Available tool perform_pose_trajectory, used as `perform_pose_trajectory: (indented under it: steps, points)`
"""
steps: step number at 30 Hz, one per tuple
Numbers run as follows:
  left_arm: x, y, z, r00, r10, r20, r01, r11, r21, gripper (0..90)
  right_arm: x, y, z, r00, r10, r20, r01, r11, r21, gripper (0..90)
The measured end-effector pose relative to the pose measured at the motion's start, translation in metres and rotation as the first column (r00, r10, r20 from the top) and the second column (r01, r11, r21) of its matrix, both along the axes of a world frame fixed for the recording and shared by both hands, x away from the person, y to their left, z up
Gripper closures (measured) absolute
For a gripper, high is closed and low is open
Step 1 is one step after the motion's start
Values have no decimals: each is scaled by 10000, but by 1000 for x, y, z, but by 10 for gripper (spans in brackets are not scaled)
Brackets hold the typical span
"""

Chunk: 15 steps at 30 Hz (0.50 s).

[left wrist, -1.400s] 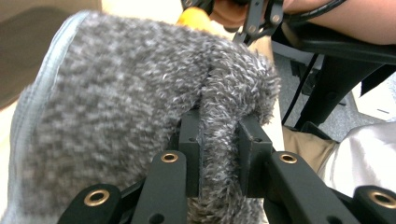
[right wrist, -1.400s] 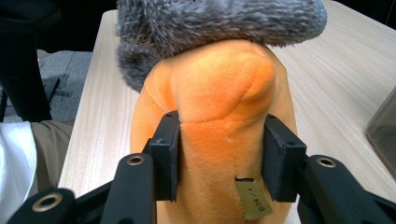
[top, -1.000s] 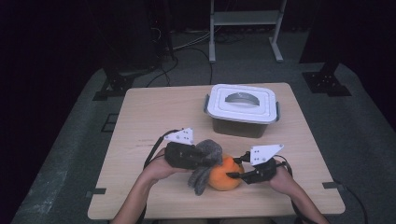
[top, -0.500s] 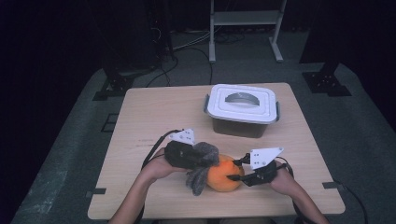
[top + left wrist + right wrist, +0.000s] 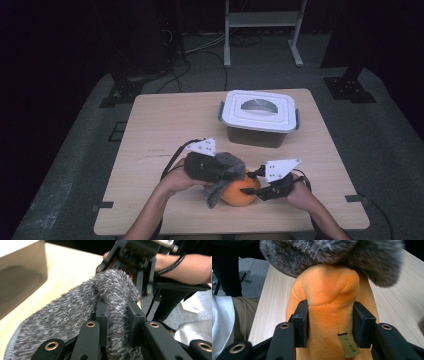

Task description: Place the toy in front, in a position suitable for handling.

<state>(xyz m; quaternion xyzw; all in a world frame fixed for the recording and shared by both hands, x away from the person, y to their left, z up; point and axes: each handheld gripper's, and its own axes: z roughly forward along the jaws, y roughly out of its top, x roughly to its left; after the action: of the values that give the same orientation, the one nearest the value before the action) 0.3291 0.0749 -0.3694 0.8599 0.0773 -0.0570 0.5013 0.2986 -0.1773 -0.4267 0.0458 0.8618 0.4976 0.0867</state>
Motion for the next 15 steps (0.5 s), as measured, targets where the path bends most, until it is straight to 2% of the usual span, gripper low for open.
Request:
perform_pose_trajectory:
  steps: [3,5,9,15]
  points:
    - [2,-10,1,9999,-80,103,80,10000,9,746,0,-1,0,10000,-18,19,18,10000,-50,537]
    - [5,-11,-1,10000,17,0,-17,10000,-79,746,1,-4,0,9999,-98,-47,98,10000,-16,539]
    - [16,1,-7,9981,475,-388,-487,9983,-312,750,3,-9,0,9999,-148,-49,148,9999,-16,544]
    - [16,19,-11,9958,838,-364,-841,9964,-65,750,3,-8,1,10000,22,64,-21,9999,-104,545]
